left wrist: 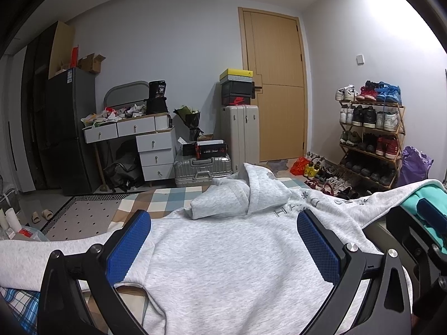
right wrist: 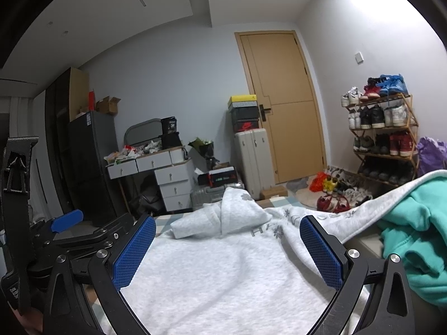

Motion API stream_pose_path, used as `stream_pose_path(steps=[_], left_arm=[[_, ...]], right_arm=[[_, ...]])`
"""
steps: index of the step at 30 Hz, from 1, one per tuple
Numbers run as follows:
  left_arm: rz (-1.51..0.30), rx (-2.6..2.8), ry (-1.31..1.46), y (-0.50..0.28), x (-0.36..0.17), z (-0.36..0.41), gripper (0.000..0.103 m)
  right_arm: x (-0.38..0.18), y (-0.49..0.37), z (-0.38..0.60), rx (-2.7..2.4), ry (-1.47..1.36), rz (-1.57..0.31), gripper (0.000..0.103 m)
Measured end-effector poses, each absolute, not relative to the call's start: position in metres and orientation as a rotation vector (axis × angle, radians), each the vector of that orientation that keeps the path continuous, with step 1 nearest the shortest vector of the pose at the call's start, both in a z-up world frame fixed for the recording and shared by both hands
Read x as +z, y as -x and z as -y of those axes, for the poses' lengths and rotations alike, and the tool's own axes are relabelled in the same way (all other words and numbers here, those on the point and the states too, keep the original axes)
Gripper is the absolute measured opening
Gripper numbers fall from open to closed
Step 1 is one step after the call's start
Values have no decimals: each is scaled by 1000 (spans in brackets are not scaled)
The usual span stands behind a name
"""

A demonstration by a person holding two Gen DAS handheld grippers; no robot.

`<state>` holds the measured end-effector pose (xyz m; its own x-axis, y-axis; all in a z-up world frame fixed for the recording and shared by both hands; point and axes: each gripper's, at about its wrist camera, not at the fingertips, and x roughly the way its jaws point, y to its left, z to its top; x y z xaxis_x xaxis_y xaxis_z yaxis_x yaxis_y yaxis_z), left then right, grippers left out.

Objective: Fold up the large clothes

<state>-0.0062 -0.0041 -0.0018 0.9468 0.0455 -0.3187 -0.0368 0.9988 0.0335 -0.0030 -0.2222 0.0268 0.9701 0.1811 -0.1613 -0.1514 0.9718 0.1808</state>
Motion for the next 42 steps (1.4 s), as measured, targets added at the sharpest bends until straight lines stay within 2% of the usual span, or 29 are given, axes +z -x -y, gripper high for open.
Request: stream_pose_path(steps=[42], left_arm=[[-353, 26, -44, 3, -8, 11, 102]], right_arm=[[24, 1, 215, 138, -108, -191, 103]])
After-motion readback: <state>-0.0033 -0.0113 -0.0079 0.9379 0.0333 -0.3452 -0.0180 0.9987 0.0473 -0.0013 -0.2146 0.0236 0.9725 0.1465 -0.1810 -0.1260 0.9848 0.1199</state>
